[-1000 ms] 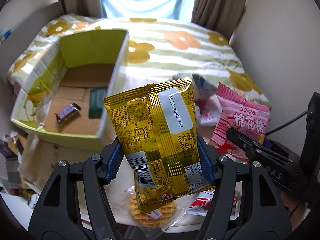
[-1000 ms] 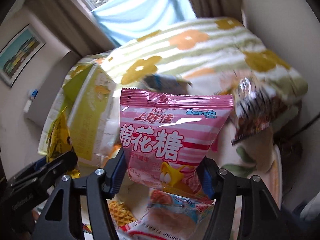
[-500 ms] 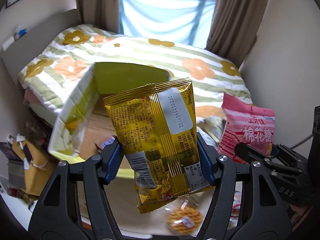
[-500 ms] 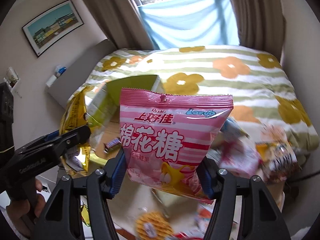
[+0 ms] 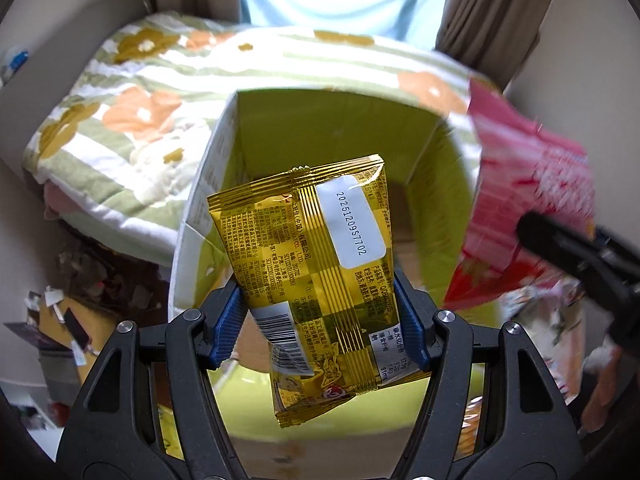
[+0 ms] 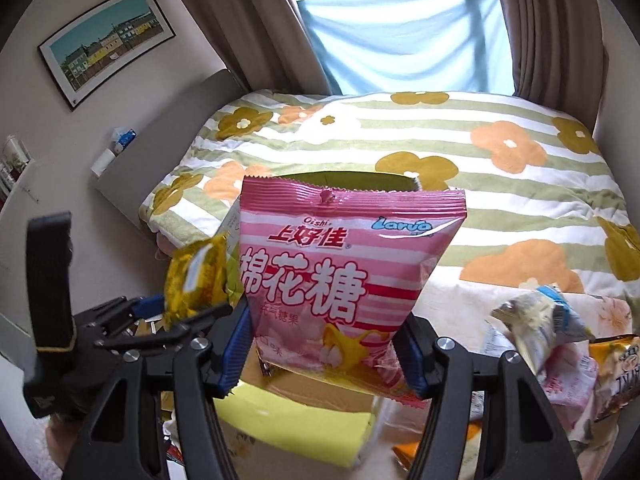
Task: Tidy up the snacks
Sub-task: 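Carry the yellow chip bag and pink marshmallow bag over the box with both tools, then open both tools to drop the two bags into the box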
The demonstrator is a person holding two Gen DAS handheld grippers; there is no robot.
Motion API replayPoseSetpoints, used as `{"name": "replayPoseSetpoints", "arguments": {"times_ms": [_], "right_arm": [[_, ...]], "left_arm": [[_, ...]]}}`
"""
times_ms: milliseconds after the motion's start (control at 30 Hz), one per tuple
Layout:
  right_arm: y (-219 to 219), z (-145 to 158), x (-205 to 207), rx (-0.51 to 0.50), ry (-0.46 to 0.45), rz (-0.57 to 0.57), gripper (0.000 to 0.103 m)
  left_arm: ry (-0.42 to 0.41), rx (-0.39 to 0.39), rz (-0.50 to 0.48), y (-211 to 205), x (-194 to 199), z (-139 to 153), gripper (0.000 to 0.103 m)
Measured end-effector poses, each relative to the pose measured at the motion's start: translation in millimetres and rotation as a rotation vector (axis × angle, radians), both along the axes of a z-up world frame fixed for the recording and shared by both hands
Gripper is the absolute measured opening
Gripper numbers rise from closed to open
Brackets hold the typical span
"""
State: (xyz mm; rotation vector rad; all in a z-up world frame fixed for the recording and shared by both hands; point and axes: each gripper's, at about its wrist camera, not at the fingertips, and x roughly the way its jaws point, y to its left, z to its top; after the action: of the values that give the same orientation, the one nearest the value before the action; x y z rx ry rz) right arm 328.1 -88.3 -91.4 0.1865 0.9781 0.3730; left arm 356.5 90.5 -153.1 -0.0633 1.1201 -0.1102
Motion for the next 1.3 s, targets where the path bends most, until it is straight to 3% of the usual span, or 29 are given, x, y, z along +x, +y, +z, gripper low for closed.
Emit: {"name": "replayPoseSetpoints", "arguments": {"times_ms": [167,200,233,267,300,600,833,967,1300], "right_arm": [[9,-14,15,-0.028,0.036,-0.044,0.059],[9,-17,18,-0.029,0.049,-0.051,0.059],[10,-19,20,-0.028,0.058,-0.055,0.059],[10,-20,22,-0.028,0.067,-0.06,0.059],[9,-21,25,-0.03,0.075,-0.066,0.059],[13,-28,40,-0.049,0.114,-0.037,0.059],[26,-33,57,-0.066,0.133,-0.012,0.063],[31,-34,61,-0.057,0.116,-0.017,0.1],[32,-21,35,-0.084,0.069,0.019,0.102]], "left_arm": [[0.04,-0.032,-0.072,1,18,-25,0.066],[0.04,-0.049,-0.093,0,20,-28,0.072],[0.042,-0.055,-0.111,-3,21,-30,0.091],[0.042,-0.04,-0.115,-5,21,-31,0.101],[0.033,-0.029,-0.115,-6,21,-32,0.103],[0.027,0.073,-0.134,-9,-3,-39,0.103],[0.023,0.05,-0.147,-6,-16,-36,0.103],[0.01,0.045,-0.13,-2,-18,-32,0.103],[-0.013,0.038,-0.108,0,-28,-19,0.103]]}}
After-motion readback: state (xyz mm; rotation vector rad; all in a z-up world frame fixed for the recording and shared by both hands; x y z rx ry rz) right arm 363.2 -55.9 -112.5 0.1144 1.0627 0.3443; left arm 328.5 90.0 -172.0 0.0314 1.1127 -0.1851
